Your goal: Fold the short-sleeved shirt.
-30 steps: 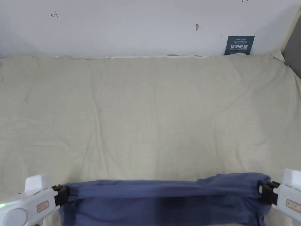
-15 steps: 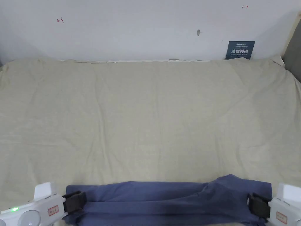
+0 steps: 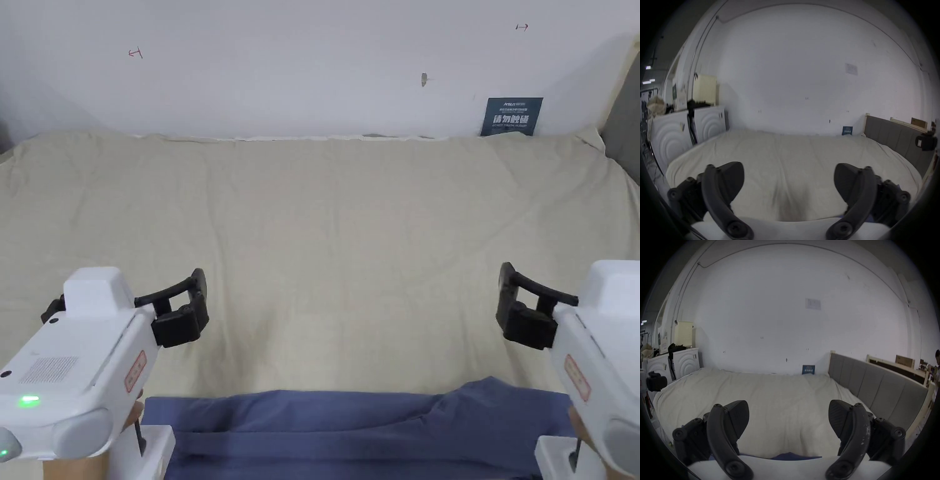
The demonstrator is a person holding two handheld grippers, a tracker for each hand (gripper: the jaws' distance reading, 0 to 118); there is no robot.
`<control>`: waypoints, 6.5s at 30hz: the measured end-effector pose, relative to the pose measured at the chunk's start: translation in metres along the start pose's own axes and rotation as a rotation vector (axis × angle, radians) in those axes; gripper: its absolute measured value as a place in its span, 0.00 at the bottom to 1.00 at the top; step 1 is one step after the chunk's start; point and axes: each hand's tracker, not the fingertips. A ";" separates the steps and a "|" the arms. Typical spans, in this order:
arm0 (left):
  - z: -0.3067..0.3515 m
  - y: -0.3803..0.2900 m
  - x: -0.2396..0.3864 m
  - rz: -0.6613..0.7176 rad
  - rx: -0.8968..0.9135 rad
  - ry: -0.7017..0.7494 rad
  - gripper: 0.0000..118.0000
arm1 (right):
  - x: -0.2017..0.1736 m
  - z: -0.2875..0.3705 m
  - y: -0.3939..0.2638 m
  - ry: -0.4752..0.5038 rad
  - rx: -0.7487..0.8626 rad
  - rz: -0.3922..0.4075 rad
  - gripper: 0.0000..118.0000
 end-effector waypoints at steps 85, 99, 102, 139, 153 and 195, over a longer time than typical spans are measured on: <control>-0.074 -0.123 0.058 0.099 -0.861 -0.400 0.09 | 0.005 -0.012 -0.017 0.000 -0.114 -0.041 0.01; -0.056 -0.101 0.050 0.179 -0.745 -0.338 0.96 | 0.007 -0.013 -0.019 -0.003 -0.129 -0.049 0.01; -0.041 -0.083 0.027 0.165 -0.569 -0.213 0.94 | 0.005 -0.014 -0.018 0.005 -0.128 -0.059 0.01; -0.043 -0.130 0.073 0.194 -0.738 -0.452 0.00 | 0.012 -0.001 -0.012 -0.006 -0.131 -0.085 0.01; -0.071 -0.154 -0.072 0.451 -0.916 -0.318 1.00 | -0.005 -0.013 -0.015 0.040 -0.138 -0.064 0.01; -0.038 -0.080 0.113 -0.023 -0.768 -0.468 0.12 | -0.002 -0.009 -0.011 0.079 -0.124 -0.088 0.01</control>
